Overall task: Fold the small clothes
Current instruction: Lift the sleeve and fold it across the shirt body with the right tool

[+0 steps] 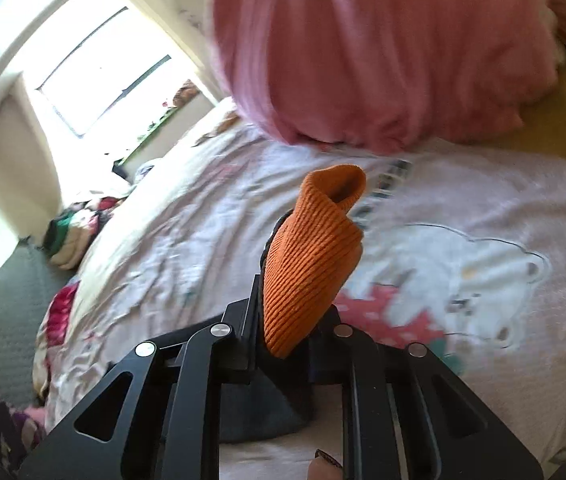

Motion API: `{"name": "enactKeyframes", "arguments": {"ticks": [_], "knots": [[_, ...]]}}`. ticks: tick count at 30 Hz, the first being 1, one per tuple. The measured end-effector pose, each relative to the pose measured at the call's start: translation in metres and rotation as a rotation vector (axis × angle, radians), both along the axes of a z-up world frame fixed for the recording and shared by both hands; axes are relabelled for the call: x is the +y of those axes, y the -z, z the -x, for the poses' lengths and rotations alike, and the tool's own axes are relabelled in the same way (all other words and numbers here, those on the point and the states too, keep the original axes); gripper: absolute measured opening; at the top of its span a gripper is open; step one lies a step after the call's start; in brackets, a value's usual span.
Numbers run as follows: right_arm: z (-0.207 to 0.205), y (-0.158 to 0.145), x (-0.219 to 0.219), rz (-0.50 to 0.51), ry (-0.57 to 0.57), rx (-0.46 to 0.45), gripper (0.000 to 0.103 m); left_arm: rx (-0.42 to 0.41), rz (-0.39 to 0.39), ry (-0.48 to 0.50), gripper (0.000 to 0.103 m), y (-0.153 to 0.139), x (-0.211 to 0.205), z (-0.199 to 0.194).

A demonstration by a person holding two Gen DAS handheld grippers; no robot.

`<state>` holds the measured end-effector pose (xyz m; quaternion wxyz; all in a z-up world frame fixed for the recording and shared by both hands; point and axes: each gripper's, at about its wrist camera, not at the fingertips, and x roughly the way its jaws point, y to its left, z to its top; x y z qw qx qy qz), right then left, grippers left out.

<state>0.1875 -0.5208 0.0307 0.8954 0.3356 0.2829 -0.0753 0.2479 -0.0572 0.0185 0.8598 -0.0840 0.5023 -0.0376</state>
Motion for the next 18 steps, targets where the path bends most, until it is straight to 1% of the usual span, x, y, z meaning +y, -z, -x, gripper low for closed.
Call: {"name": "enactKeyframes", "arguments": {"ticks": [5, 9, 14, 18], "knots": [[-0.013, -0.028, 0.047, 0.037, -0.115, -0.042, 0.015, -0.016, 0.030, -0.027, 0.094, -0.009, 0.019, 0.005], [-0.022, -0.042, 0.089, 0.075, -0.211, -0.055, 0.015, -0.036, 0.069, -0.039, 0.094, -0.016, 0.035, 0.010], [-0.033, -0.052, 0.143, 0.106, -0.335, -0.059, 0.015, -0.041, 0.104, -0.072, 0.094, -0.018, 0.058, 0.017], [-0.039, -0.051, 0.183, 0.129, -0.422, -0.047, 0.015, -0.048, 0.136, -0.094, 0.094, -0.019, 0.078, 0.023]]}}
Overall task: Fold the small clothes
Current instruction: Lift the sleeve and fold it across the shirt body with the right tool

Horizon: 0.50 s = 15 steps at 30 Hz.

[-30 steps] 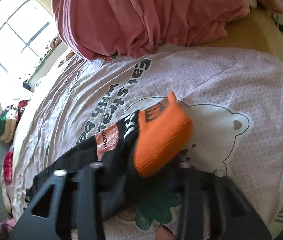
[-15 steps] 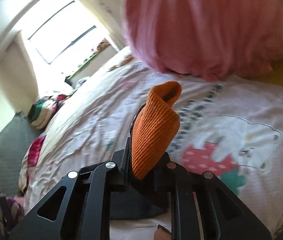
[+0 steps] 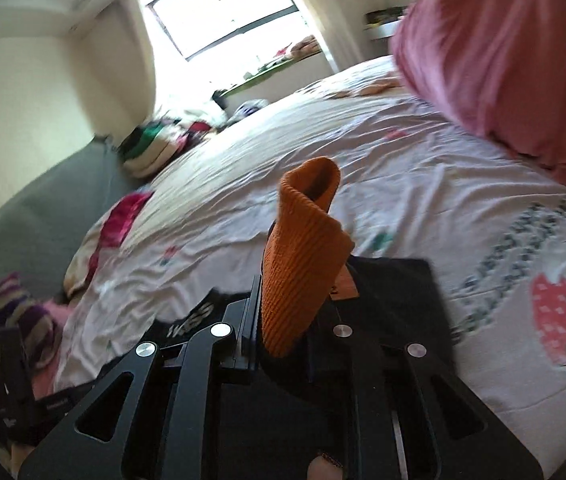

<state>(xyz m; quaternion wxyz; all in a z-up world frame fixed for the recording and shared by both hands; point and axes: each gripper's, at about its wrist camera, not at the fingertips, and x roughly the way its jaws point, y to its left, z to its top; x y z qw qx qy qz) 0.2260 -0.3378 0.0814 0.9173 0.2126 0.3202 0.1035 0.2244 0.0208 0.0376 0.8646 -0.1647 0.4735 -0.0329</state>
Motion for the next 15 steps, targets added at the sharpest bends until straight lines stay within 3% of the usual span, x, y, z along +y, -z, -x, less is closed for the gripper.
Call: {"name": "enactKeyframes", "arguments": {"ticks": [15], "knots": [[-0.009, 0.018, 0.105, 0.079, -0.195, 0.056, 0.018, 0.015, 0.050, -0.050, 0.094, 0.009, 0.051, 0.021]]}}
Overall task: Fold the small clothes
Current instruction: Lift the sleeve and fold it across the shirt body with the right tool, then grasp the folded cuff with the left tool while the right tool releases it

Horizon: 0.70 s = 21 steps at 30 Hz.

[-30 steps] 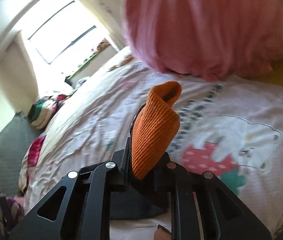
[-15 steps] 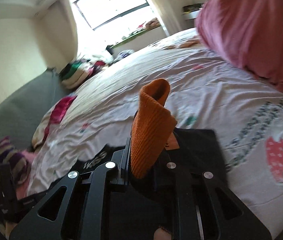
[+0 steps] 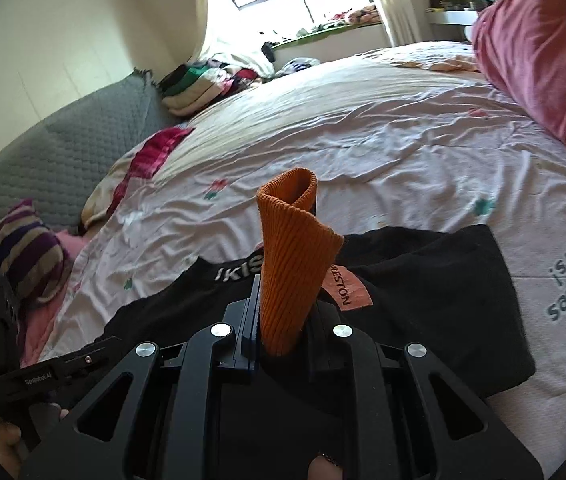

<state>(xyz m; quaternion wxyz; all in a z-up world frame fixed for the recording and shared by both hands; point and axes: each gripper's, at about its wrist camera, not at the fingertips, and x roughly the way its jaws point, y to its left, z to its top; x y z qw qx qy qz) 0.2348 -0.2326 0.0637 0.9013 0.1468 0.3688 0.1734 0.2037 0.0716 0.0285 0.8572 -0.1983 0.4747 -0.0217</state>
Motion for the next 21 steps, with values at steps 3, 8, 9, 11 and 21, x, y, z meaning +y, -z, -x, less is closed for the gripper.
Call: {"name": "enactKeyframes", "arguments": {"ticks": [3, 8, 9, 11, 21], "knots": [[-0.002, 0.002, 0.012, -0.007, -0.028, 0.013, 0.020, 0.003, 0.026, -0.008, 0.094, 0.003, 0.006, 0.003], [-0.002, 0.009, 0.018, -0.037, -0.054, 0.045, 0.026, 0.013, 0.050, 0.005, 0.094, 0.007, 0.003, 0.005], [-0.001, 0.010, 0.018, -0.040, -0.054, 0.047, 0.030, 0.015, 0.056, 0.013, 0.094, 0.009, 0.001, 0.004], [0.002, 0.010, 0.015, -0.053, -0.057, 0.048, 0.035, 0.025, 0.062, 0.027, 0.094, 0.012, -0.006, 0.002], [0.017, 0.018, -0.040, -0.030, 0.061, 0.080, 0.040, 0.062, 0.151, 0.169, 0.093, 0.035, -0.066, -0.018]]}}
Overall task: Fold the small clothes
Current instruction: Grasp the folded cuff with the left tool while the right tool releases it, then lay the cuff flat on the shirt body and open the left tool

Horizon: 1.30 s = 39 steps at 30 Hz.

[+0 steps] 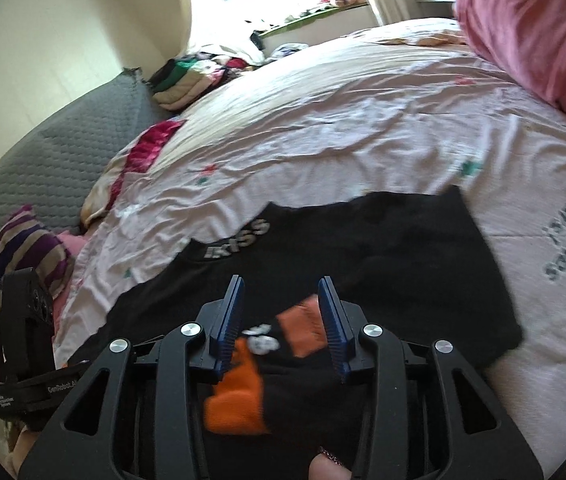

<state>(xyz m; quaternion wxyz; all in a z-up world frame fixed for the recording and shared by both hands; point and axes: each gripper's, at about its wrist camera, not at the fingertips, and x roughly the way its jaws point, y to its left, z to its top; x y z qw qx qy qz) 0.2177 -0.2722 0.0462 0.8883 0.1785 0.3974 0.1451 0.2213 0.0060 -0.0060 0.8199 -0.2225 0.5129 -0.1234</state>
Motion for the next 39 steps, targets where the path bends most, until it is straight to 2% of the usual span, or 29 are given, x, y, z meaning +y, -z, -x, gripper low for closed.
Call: {"name": "enactKeyframes", "arguments": {"ticks": [5, 10, 11, 12, 13, 15, 24, 28, 34, 39], "knots": [[0.013, 0.005, -0.026, -0.006, 0.047, 0.017, 0.042, 0.033, -0.005, 0.018, 0.080, 0.016, -0.019, -0.009], [0.024, 0.008, -0.041, -0.009, 0.076, 0.028, 0.042, 0.036, 0.035, 0.024, 0.053, 0.027, -0.030, -0.011], [0.026, 0.008, -0.044, -0.007, 0.083, 0.028, 0.042, 0.030, 0.031, 0.027, 0.041, 0.027, -0.032, -0.011], [0.027, 0.007, -0.046, -0.005, 0.090, 0.027, 0.042, 0.024, 0.030, 0.030, 0.023, 0.026, -0.033, -0.012], [0.028, 0.006, -0.049, -0.006, 0.098, 0.028, 0.042, 0.018, 0.047, 0.030, 0.015, 0.025, -0.033, -0.012], [0.030, 0.005, -0.057, -0.010, 0.115, 0.029, 0.042, 0.005, 0.081, 0.031, 0.012, 0.022, -0.030, -0.011], [0.037, -0.001, -0.071, -0.017, 0.157, 0.019, 0.043, -0.138, 0.050, -0.002, 0.010, -0.027, -0.011, 0.005], [0.039, -0.002, -0.069, -0.022, 0.153, 0.021, 0.043, -0.194, 0.062, -0.037, 0.010, -0.051, 0.008, 0.015], [0.040, -0.003, -0.061, -0.025, 0.146, 0.020, 0.043, -0.234, 0.075, -0.084, 0.009, -0.071, 0.034, 0.031], [0.041, -0.002, -0.052, -0.015, 0.127, 0.022, 0.043, -0.229, 0.065, -0.107, 0.009, -0.074, 0.045, 0.037]]}}
